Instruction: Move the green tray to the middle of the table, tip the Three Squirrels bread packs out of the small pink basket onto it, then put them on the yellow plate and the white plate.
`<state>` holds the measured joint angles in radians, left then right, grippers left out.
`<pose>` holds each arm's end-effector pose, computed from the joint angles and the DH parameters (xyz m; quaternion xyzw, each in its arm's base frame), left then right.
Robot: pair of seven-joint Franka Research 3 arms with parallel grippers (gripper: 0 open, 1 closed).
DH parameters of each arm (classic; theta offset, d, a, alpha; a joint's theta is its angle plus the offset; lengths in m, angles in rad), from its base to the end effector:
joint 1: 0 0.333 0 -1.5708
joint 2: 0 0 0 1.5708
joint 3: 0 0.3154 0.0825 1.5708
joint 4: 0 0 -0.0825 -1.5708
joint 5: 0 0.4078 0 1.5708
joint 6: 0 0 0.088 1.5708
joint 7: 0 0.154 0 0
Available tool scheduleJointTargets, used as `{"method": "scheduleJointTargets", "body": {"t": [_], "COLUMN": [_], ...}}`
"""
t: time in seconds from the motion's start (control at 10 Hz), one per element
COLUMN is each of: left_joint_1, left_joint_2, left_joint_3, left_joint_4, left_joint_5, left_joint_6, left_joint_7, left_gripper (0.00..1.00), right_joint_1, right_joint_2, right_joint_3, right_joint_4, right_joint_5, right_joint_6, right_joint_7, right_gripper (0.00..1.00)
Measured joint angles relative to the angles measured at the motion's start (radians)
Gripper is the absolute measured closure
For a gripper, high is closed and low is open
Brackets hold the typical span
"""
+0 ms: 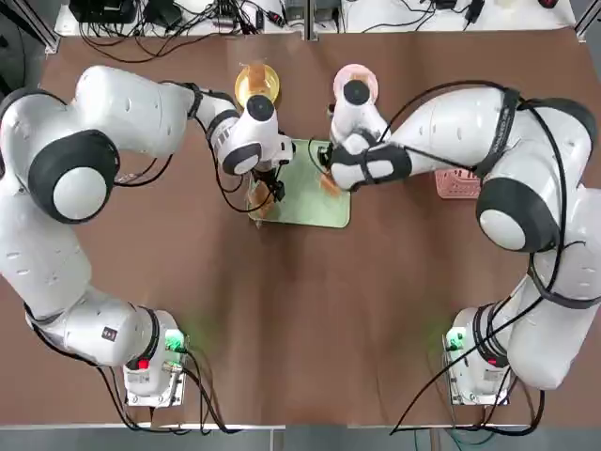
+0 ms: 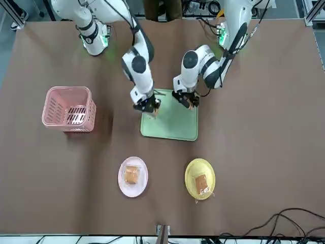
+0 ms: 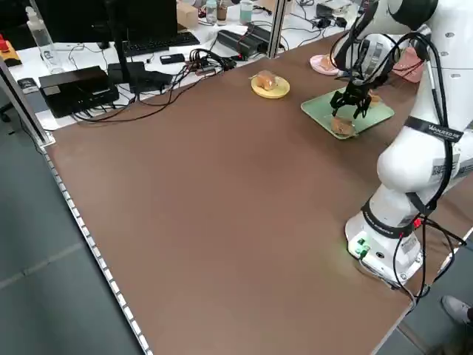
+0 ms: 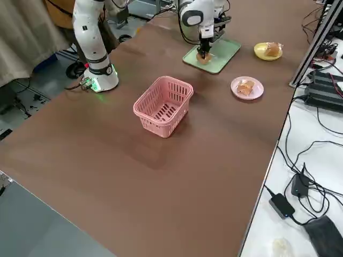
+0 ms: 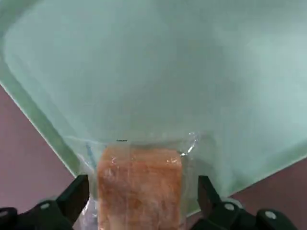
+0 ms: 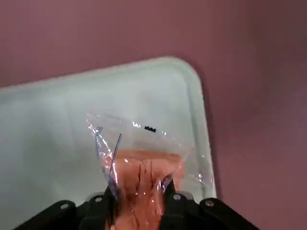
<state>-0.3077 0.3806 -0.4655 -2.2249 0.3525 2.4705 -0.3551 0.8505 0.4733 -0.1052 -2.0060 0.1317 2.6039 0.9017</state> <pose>0.3882 -0.3879 0.1445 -0.9416 0.3343 0.0205 0.0355 0.4704 0.4338 0.1650 -0.9900 0.1247 -0.0337 0.0566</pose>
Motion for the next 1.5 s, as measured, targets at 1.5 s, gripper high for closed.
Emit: {"method": "scheduleJointTargets", "body": {"t": [1.5], "left_joint_1": [0.053], "left_joint_2": [0.048], "left_joint_3": [-0.004], "left_joint_4": [-0.032], "left_joint_5": [0.043], "left_joint_6": [0.055], "left_joint_7": [-0.001], "left_gripper": [0.29], "right_joint_1": [-0.37], "right_joint_2": [0.367], "right_joint_3": [-0.001], "right_joint_4": [0.817], "right_joint_5": [-0.014], "right_joint_6": [-0.333], "right_joint_7": [-0.66], "right_gripper": [0.65]}}
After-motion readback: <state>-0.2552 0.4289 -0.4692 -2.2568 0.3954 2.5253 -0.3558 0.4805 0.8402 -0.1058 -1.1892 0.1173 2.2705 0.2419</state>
